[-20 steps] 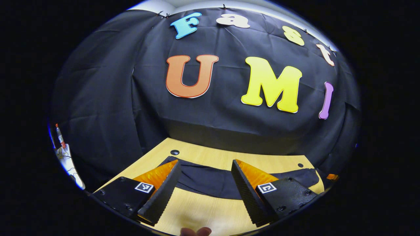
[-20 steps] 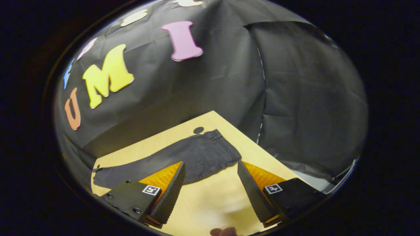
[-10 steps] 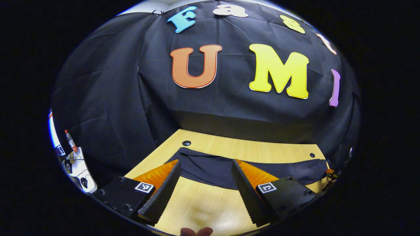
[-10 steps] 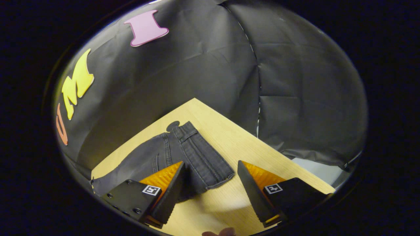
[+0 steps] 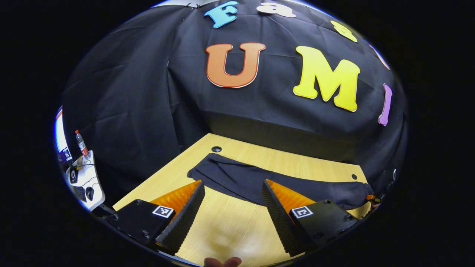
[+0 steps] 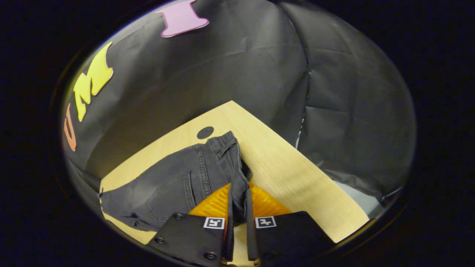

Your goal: Grasp the waist and the cuffs of the jeans and fold them to make the two legs overlap; first hold the waist and fold one-third of the jeans toward the cuffs, then hold the cuffs and fold the remaining one-third in the same direction to finish folding.

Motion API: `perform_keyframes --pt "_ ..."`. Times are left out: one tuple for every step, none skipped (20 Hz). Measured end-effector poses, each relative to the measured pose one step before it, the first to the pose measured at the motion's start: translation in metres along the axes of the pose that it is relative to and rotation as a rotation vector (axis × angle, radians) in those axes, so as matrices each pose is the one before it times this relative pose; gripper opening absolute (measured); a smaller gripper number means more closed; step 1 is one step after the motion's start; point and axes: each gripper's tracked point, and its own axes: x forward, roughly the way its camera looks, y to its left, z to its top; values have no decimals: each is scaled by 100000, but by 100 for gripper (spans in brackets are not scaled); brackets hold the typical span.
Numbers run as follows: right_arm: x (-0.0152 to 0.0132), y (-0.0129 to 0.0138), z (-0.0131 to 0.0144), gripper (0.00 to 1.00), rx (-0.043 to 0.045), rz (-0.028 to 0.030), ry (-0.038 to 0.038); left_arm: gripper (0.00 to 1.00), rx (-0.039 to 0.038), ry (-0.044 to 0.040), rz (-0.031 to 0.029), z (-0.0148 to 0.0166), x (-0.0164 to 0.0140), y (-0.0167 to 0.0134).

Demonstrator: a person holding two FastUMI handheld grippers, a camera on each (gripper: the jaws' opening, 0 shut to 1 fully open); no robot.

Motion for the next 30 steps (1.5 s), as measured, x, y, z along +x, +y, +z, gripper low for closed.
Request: perform_keyframes --pt "-911 299 386 9 -1544 965 147 99 158 -30 286 -325 -169 402" --pt "-1764 479 855 3 -1089 227 -679 99 -48 -436 35 -389 -240 321" --pt "-1072 742 680 7 -767 1280 -727 99 52 -717 -38 -147 -262 282" --pt "-1472 1225 1007 3 -1175 1781 -986 99 -106 -1352 -29 -50 -336 384" --pt "-1423 1373 938 3 -1885 1392 -1596 99 -254 -1220 -280 126 -308 208" --pt "-1710 1773 1133 3 -1673 1897 -2189 99 -221 -1191 -148 144 -237 143" --pt "-1445 1764 1174 3 -1784 2460 -1977 99 -330 -785 -475 56 -133 111" --pt "-1397 2185 1223 3 -2156 3106 -1994 99 -631 -792 -248 21 -197 219" --pt "-855 2553 1245 3 -2196 2905 -1680 99 -672 -807 -143 167 -212 266" --pt "-1020 2871 752 3 -1874 3662 -1395 99 -872 -668 -30 -18 -102 296" --pt "-298 3328 644 2 -1565 3571 -1265 99 -842 -483 112 110 -179 416" --pt "-264 2870 557 2 -839 3204 -813 99 -1019 -226 227 -108 -234 499" --pt "207 2852 77 0 -708 2805 -459 99 -998 -147 480 -11 -320 569" --pt "201 2771 -254 2 -919 2239 83 99 -1451 -9 611 -84 -400 744" --pt "474 2578 -427 6 -1494 1765 141 99 -2750 715 415 -176 -394 554" --pt "682 2639 -718 2 -1384 2171 348 99 -2656 545 -63 -163 -655 584" --pt "875 2792 -712 0 -1253 2165 560 99 -1611 0 710 13 -521 593" --pt "728 2642 -865 2 -1679 2182 968 99 -425 -88 334 -94 -412 702" --pt "868 2553 -946 2 -1463 2077 1222 99 668 -150 873 105 -694 854" --pt "1035 2252 -1128 2 -1067 2126 2009 99 734 -263 973 161 -474 707" --pt "1327 2131 -1409 2 -1172 1675 2213 99 765 -260 803 46 -436 991" --pt "1410 1722 -1363 2 -1417 885 2134 99 390 -8 1205 -26 -362 926" --pt "1486 1392 -1474 3 -1788 384 2341 99 -220 -58 640 94 -438 859" --pt "1336 1174 -1409 2 -2270 -86 1788 99 -1250 592 656 -91 -528 727" --pt "1260 1148 -1353 2 -2098 -36 2540 99 -1607 474 548 -104 -346 694" --pt "1363 1038 -1278 2 -2945 -301 1943 99 -1081 641 746 -202 -308 590" --pt "1273 983 -1417 2 -2935 -507 1861 99 -369 286 843 -142 -156 688" --pt "1135 1006 -1414 2 -2174 -344 2595 99 -2 511 737 -177 -233 668" --pt "1148 821 -1553 2 -2003 -229 2662 99 -65 465 799 -164 -114 426" --pt "1198 805 -1486 2 -2267 -658 2589 99 -404 638 713 -196 -270 553"
